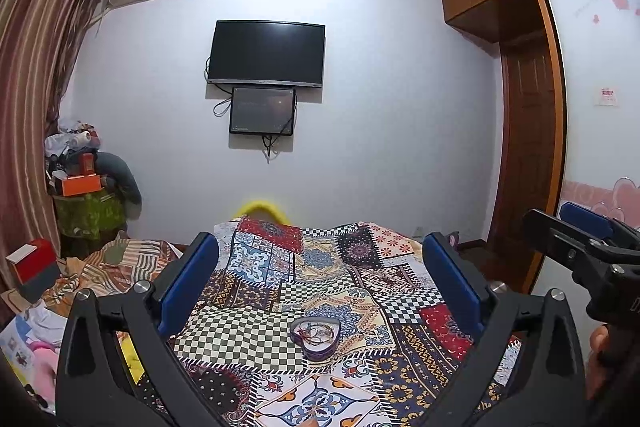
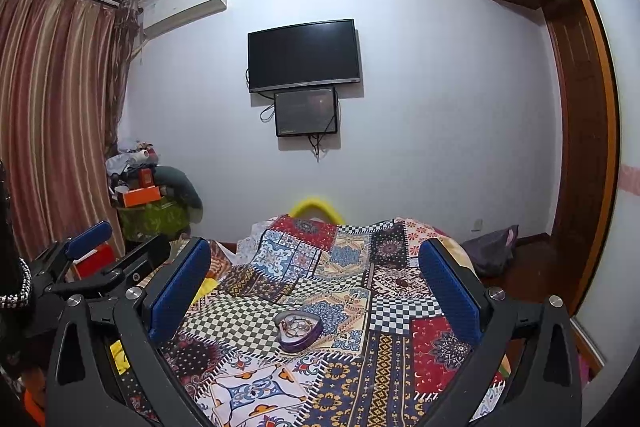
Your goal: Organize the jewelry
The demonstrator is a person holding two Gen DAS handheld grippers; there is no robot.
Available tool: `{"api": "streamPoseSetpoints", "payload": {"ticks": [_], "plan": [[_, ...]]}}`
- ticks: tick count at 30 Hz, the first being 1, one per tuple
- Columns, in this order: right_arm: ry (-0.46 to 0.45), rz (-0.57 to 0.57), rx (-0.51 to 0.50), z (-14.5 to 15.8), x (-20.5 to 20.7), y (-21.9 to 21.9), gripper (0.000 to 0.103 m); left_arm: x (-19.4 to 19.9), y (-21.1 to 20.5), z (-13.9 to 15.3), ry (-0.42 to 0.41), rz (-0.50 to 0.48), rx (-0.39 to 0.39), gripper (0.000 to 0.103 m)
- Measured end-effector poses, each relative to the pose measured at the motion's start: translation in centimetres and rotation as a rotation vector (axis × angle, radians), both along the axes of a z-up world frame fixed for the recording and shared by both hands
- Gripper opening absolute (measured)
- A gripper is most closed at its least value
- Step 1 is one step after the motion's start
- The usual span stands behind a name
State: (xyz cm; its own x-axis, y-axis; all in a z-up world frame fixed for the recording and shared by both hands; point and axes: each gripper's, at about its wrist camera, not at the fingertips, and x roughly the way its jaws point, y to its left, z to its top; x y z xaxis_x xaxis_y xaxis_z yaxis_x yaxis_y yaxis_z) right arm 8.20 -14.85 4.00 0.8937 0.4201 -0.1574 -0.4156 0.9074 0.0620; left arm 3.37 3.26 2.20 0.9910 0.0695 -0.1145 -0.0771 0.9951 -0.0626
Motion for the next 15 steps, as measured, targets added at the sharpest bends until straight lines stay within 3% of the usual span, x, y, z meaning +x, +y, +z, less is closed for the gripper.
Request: {"api": "streamPoseSetpoints", "payload": {"ticks": [15], "plan": [[0.011, -0.003, -0.01, -0.14, 0.57, 0.36, 0.103, 0.52, -0.13, -0.5, 0.014, -0.003, 0.014, 0.102]]}}
